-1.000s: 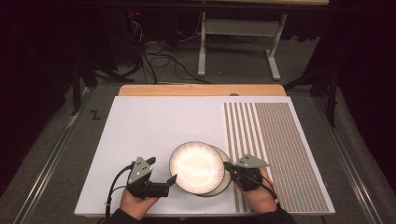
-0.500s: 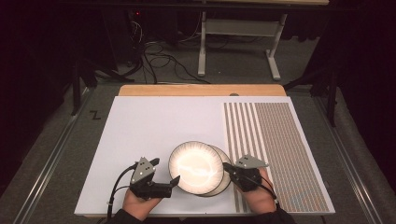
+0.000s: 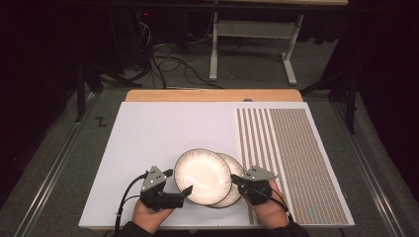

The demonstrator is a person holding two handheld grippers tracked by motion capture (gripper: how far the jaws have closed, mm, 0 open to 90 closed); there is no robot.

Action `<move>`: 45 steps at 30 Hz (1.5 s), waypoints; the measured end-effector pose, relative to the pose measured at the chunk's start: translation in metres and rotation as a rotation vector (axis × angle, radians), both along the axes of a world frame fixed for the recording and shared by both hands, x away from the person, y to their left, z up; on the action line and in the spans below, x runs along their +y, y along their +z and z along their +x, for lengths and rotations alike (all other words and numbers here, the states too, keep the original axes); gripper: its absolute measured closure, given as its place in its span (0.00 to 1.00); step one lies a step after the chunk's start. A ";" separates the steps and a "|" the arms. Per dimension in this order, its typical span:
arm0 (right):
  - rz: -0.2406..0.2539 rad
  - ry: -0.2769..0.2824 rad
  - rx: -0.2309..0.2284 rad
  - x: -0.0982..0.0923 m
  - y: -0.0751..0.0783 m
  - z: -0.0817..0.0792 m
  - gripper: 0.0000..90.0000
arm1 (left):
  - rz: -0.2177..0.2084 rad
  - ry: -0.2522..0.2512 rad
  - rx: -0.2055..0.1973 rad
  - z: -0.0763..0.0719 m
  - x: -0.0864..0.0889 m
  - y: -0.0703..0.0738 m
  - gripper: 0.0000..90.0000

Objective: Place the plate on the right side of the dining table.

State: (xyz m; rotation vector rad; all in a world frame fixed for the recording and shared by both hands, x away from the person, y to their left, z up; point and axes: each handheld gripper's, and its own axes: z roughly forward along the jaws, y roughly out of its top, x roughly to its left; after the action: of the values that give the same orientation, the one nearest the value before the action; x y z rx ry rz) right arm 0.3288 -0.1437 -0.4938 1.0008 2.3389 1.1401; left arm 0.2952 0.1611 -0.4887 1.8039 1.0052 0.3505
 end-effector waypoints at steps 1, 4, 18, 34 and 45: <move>-0.003 0.008 -0.001 0.000 0.000 0.000 1.00 | -0.004 0.000 0.006 0.001 -0.001 -0.001 0.14; -0.003 0.018 -0.009 0.002 0.000 -0.002 1.00 | -0.014 0.005 0.019 0.003 -0.002 -0.001 0.15; -0.005 0.021 -0.003 0.004 0.000 -0.003 1.00 | -0.037 0.008 0.106 0.011 -0.004 -0.006 0.18; -0.009 0.022 -0.004 0.004 0.000 -0.003 1.00 | -0.058 0.004 0.177 0.017 -0.006 -0.008 0.35; -0.012 0.020 -0.010 0.003 0.000 -0.002 1.00 | -0.036 0.033 0.193 0.018 -0.004 -0.006 0.51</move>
State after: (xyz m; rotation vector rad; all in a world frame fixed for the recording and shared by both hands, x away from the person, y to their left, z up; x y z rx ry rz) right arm 0.3264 -0.1411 -0.4938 0.9680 2.3500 1.1351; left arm 0.3130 0.1572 -0.4944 1.8153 1.1683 0.1796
